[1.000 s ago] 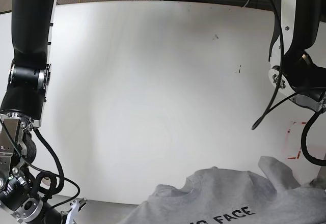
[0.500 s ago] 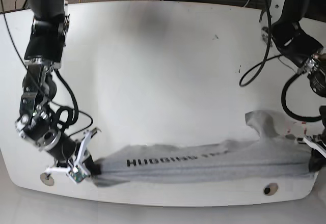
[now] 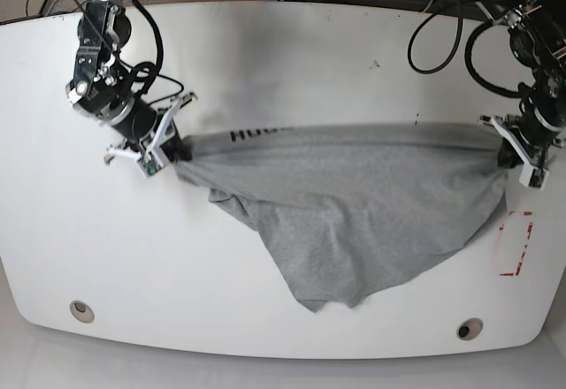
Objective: Fold the T-shirt properly
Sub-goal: 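Lay the stretched shirt down, dragging its edge along the table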
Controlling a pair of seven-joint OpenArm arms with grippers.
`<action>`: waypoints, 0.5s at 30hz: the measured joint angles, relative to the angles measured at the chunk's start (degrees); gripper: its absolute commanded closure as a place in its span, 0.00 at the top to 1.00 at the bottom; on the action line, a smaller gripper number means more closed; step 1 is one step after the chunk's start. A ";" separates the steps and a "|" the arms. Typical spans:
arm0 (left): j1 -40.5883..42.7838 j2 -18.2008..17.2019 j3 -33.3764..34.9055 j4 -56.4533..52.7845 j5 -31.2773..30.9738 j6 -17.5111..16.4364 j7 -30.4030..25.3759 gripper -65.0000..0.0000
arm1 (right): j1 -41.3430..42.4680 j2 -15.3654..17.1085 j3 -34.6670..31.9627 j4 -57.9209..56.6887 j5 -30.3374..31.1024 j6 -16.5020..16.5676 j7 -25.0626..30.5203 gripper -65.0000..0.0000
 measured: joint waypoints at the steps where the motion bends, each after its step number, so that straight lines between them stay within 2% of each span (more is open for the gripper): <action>1: 1.49 0.00 0.00 -0.02 -0.07 -0.04 -0.66 0.00 | -1.44 -0.33 0.44 0.00 0.04 -0.04 0.44 0.02; 8: 8.57 -1.73 -0.04 -0.02 -0.22 -0.11 -1.75 0.00 | -7.41 -1.38 2.08 0.13 0.74 0.00 1.79 0.02; 15: 10.95 -4.28 -0.09 -0.02 -0.63 -0.07 -2.45 0.00 | -10.64 -1.46 2.34 0.17 1.11 0.17 2.01 0.02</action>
